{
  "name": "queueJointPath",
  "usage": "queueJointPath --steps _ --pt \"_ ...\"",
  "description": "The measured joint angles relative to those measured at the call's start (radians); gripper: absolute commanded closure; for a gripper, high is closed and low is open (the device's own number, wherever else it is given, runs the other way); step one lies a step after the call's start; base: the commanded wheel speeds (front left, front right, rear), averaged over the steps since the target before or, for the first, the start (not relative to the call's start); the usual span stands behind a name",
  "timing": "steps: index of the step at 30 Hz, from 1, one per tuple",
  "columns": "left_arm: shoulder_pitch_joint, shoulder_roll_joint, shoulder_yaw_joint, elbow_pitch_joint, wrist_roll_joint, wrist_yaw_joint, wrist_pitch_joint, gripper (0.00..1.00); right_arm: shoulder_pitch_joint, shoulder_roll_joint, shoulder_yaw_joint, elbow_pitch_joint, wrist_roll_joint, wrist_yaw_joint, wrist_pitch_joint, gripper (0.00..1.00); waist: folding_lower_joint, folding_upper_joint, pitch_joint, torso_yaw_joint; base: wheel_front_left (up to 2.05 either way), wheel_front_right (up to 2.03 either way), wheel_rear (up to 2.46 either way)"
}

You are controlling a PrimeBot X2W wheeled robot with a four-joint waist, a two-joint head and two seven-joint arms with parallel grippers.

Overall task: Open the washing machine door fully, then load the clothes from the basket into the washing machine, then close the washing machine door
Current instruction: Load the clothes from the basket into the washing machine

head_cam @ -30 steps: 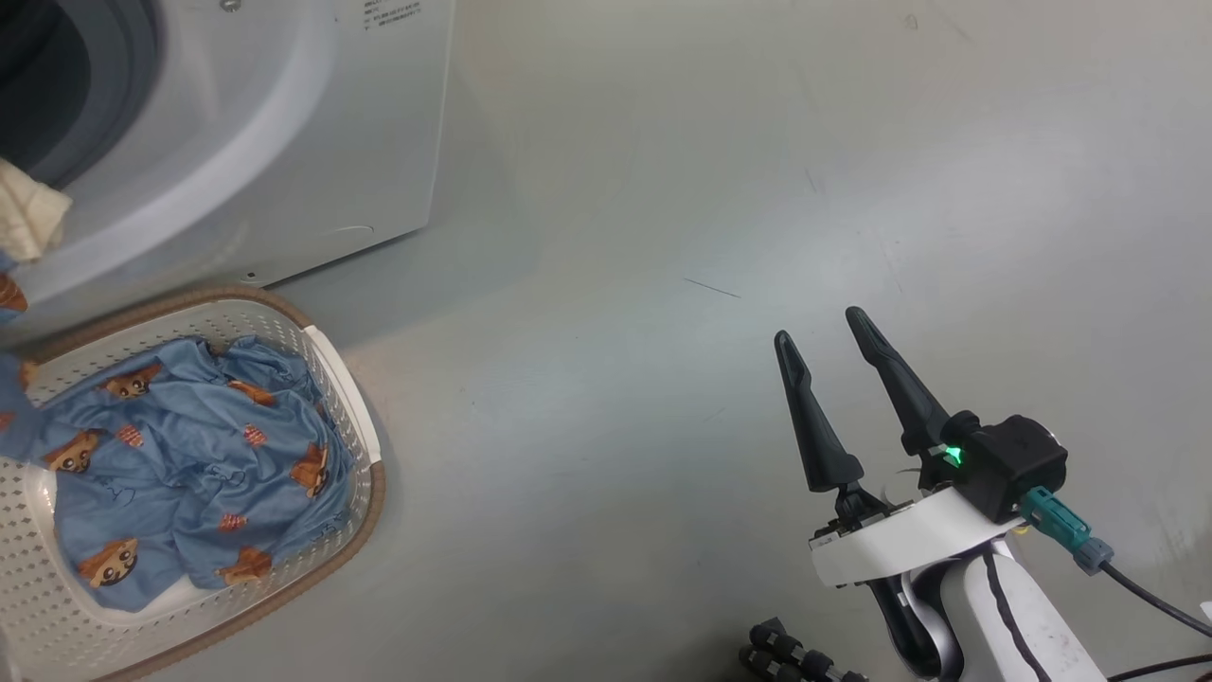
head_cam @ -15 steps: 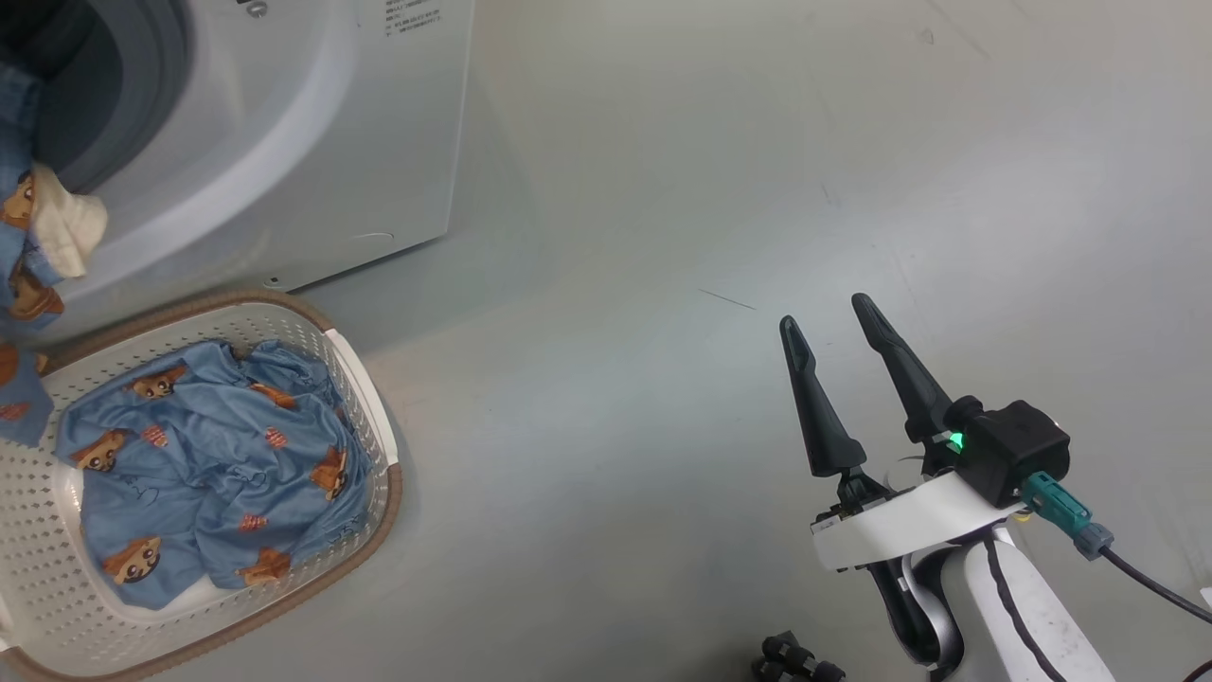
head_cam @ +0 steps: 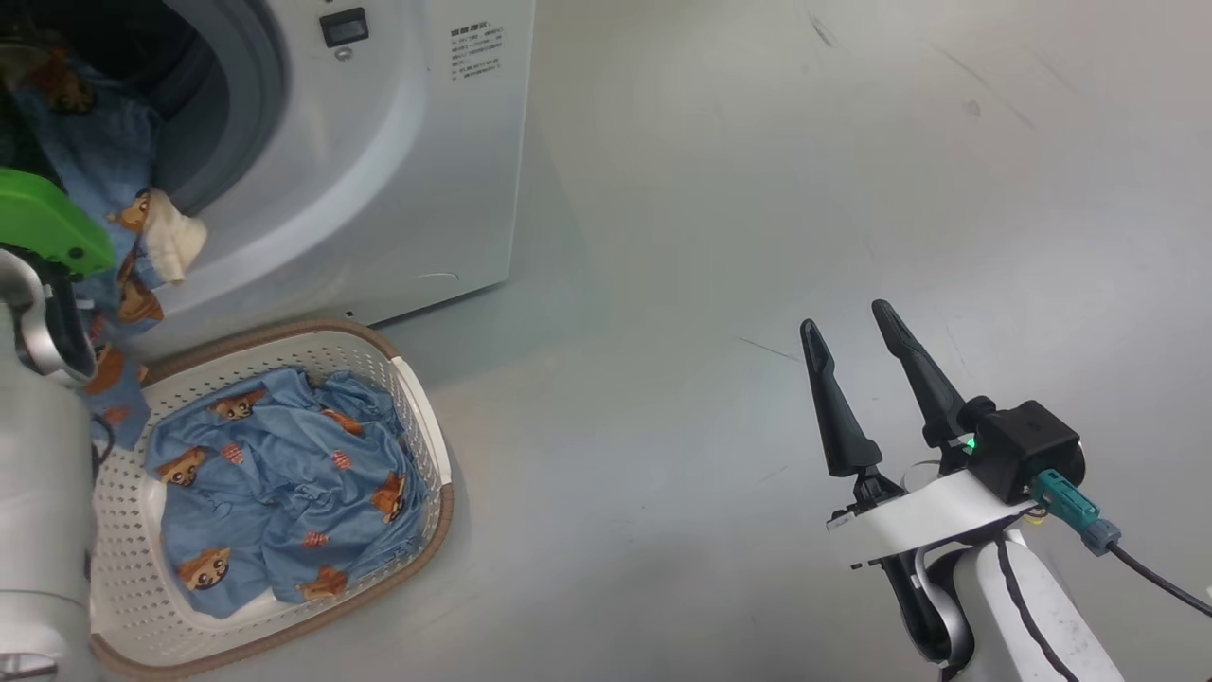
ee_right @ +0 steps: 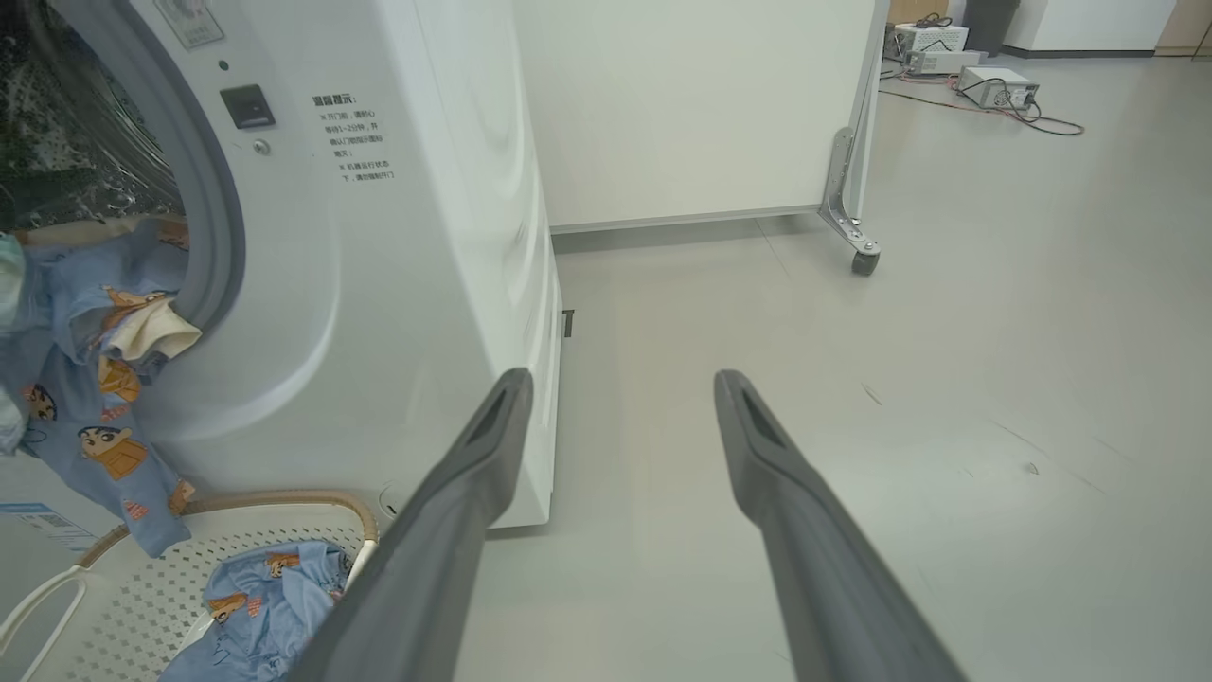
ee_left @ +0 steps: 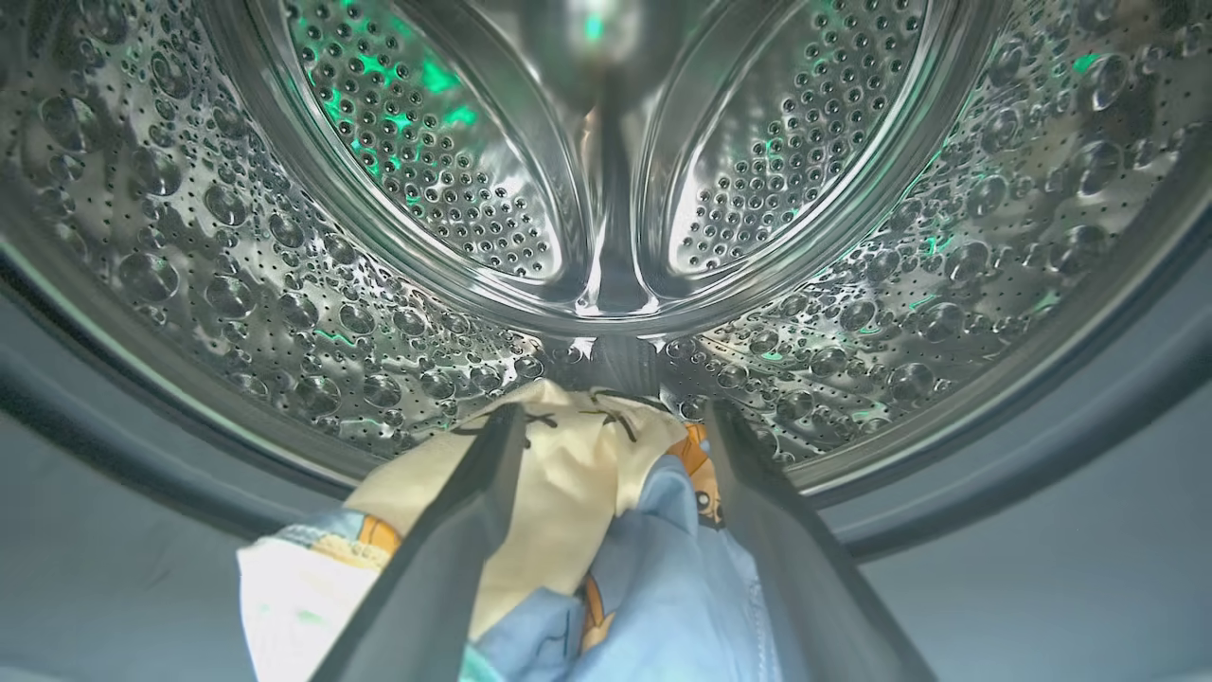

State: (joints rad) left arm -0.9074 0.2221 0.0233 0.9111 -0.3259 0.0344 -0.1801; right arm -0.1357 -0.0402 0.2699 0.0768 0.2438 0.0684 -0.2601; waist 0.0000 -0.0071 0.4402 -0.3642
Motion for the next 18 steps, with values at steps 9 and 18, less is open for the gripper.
queueJointPath --steps 9,18 --pt "0.070 -0.084 -0.049 0.002 0.002 -0.032 -0.049 0.00 0.000 -0.001 -0.047 0.005 -0.029 0.001 0.000 0.00 0.0000 0.0000 -0.057 0.075 0.00 0.00 0.00" --pt "0.156 -0.140 -0.061 -0.042 0.000 -0.062 -0.060 0.00 0.001 -0.001 -0.086 -0.006 -0.063 0.010 0.000 0.00 0.0000 0.0000 -0.090 0.167 0.00 0.00 0.00"
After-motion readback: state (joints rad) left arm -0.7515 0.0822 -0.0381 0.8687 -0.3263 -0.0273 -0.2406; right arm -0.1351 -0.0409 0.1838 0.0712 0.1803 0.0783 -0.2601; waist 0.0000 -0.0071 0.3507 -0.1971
